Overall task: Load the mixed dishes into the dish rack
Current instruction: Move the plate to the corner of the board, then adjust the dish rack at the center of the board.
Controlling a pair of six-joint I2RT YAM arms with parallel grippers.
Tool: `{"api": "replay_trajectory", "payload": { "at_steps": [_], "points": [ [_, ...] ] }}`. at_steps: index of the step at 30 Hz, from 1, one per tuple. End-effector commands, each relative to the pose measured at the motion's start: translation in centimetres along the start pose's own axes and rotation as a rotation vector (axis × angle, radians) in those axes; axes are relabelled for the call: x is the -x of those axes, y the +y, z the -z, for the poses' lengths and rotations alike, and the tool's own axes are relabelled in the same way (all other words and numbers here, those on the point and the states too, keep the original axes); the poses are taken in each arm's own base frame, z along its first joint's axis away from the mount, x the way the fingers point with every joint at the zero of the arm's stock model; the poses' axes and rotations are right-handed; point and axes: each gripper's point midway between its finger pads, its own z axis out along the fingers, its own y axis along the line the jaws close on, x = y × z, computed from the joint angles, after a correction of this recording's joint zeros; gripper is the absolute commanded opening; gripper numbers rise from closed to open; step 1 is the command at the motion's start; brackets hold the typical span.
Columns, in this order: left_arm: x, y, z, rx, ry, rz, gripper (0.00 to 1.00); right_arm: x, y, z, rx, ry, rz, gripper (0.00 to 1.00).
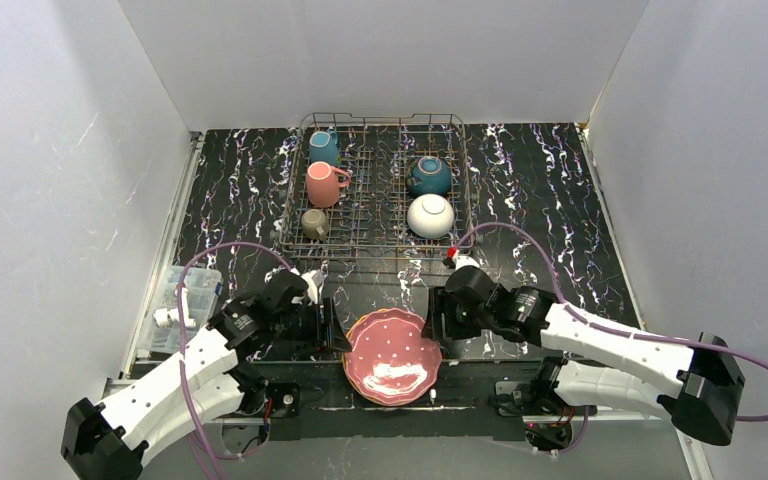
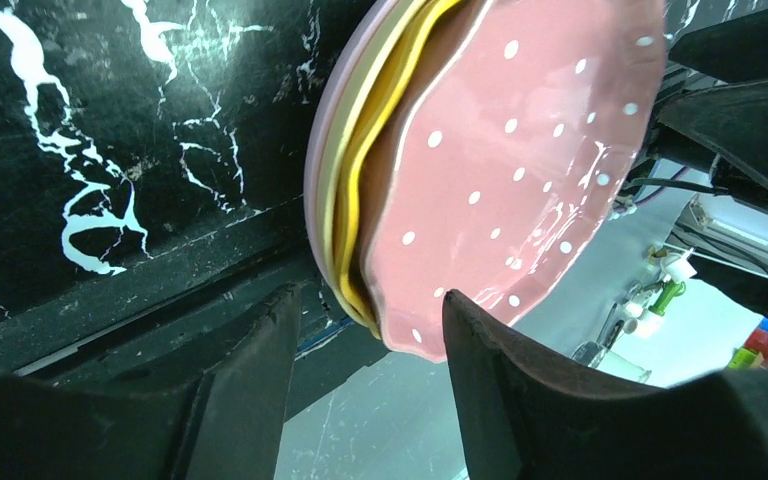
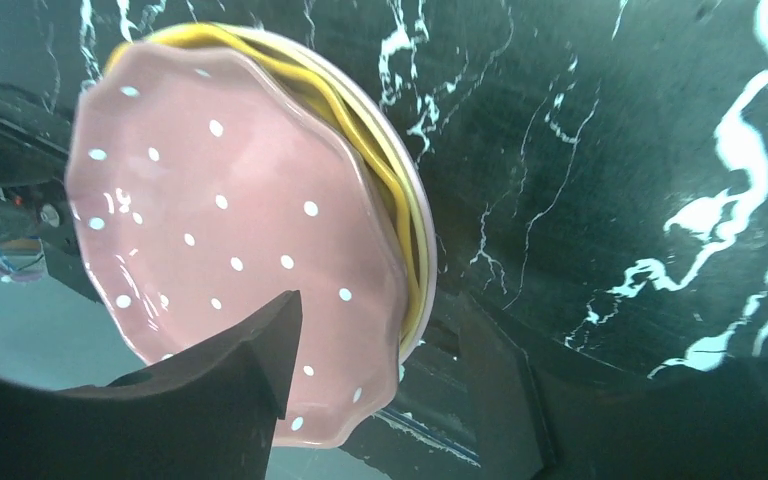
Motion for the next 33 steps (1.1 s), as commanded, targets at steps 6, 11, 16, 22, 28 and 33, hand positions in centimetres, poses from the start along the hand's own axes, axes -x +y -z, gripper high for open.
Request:
{"api": "replay_trajectory", "payload": {
  "at_steps": [6, 11, 16, 22, 28, 33],
  "points": [
    [2.7, -1.7, 3.2, 0.047, -0.106, -0.110, 0.61, 6.1, 0.2, 4.9, -0.145, -0.186, 0.117, 0.70],
    [4.2, -2.6, 4.5, 0.064, -0.159, -0.158, 0.69, 10.3, 0.7, 8.3, -0.239, -0.306, 0.183, 0.70],
    [5.9, -3.5, 5.9, 0.100, -0.205, -0.211, 0.73, 13.6, 1.0, 10.9, -0.335, -0.385, 0.247, 0.71],
    [7.9, -5.0, 6.9, 0.121, -0.242, -0.256, 0.75, 17.5, 0.5, 11.8, -0.439, -0.433, 0.297, 0.71],
    [9.3, -5.6, 7.2, 0.143, -0.262, -0.282, 0.76, 21.3, -2.3, 10.9, -0.454, -0.408, 0.247, 0.70],
    [10.2, -5.4, 7.3, 0.161, -0.271, -0.284, 0.76, 22.9, -4.8, 9.4, -0.467, -0.375, 0.202, 0.67]
  ]
}}
